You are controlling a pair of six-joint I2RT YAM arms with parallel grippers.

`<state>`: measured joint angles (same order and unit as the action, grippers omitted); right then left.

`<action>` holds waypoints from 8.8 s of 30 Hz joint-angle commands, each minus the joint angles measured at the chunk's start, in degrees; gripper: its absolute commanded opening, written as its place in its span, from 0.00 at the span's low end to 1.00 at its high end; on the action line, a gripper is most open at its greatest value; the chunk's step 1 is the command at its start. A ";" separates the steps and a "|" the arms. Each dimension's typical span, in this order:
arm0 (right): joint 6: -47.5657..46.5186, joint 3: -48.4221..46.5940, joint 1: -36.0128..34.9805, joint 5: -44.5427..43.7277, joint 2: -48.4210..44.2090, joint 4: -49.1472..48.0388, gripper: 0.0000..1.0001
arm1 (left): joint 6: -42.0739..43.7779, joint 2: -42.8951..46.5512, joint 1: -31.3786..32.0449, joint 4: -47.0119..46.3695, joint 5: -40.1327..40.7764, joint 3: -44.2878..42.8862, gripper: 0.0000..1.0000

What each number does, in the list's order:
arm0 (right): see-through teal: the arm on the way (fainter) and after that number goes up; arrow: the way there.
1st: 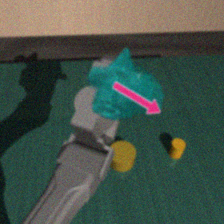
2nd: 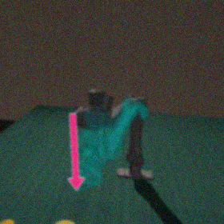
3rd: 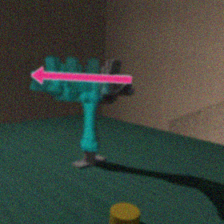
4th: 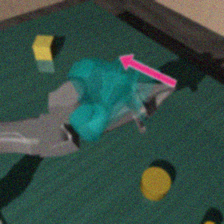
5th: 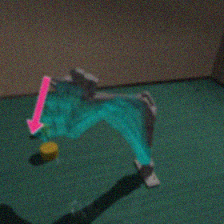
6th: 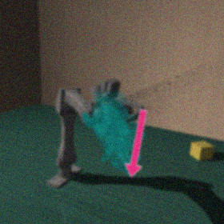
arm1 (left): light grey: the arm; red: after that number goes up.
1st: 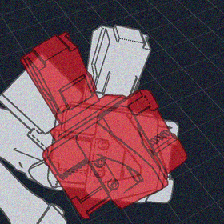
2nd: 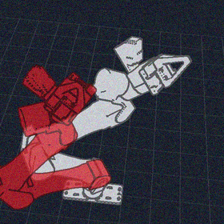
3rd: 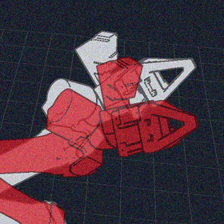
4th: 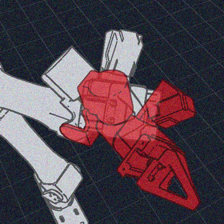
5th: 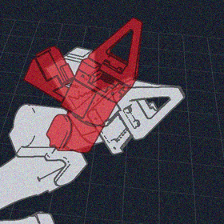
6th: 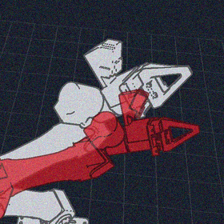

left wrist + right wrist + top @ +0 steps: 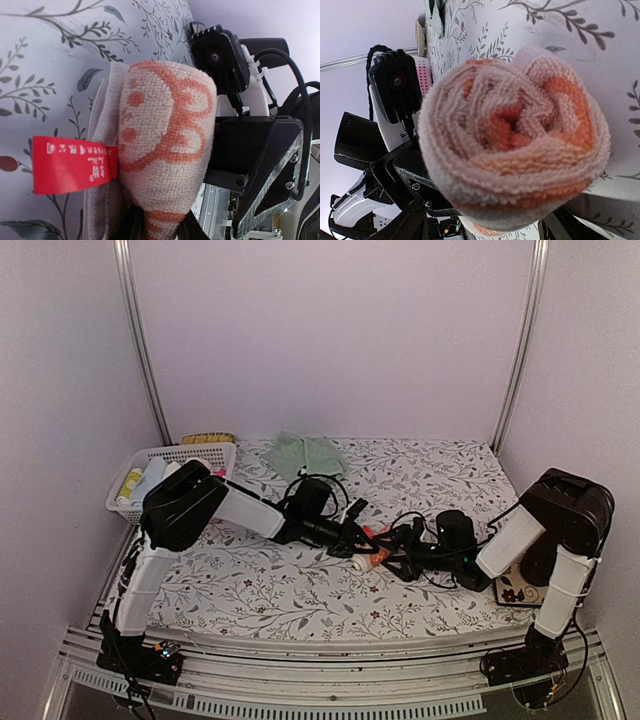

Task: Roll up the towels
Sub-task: Roll the towel at the center of the board, then pick up the towel from the center of the board, then pass from the right arm to the left, then place the towel in the storage box.

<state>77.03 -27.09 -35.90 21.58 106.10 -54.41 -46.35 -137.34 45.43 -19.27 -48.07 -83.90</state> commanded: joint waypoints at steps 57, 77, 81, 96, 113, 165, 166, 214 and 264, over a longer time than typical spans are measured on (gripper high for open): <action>-4.61 -9.11 -1.20 -6.74 4.42 23.66 0.71 | -1.37 -10.92 -8.63 4.16 -1.08 5.37 0.19; -4.85 -19.94 -1.23 -4.89 15.27 24.40 0.27 | -0.78 -11.89 -9.17 4.61 -2.95 4.04 0.19; -4.73 -18.63 -1.11 -5.00 15.09 22.89 0.04 | -1.33 -11.72 -9.26 2.73 -4.08 4.74 0.23; -16.99 -17.20 -0.49 -5.60 4.18 23.28 0.02 | 14.15 20.40 -11.87 15.07 18.48 19.52 0.97; -38.16 -16.07 -0.62 11.93 -14.33 19.79 0.02 | 23.53 30.45 -12.13 7.51 15.74 18.11 0.97; -39.34 -19.87 -0.59 14.80 -16.02 22.07 0.02 | 7.35 20.91 -4.34 -24.91 -10.38 17.76 0.74; -39.33 -20.07 -0.58 13.92 -15.88 23.01 0.02 | 7.60 21.08 -4.25 -24.83 -10.10 17.80 0.73; -48.53 -26.09 2.33 -6.08 -23.50 53.62 0.87 | 17.96 38.91 -19.87 16.79 4.37 15.83 0.00; -50.67 -15.75 2.30 -5.56 -36.08 54.12 0.95 | 31.22 17.53 -35.90 82.63 43.93 -20.89 0.00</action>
<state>26.74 -43.42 -33.67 16.62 71.33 0.86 -16.14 -117.21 10.41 60.16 -3.86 -102.48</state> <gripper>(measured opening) 0.953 0.096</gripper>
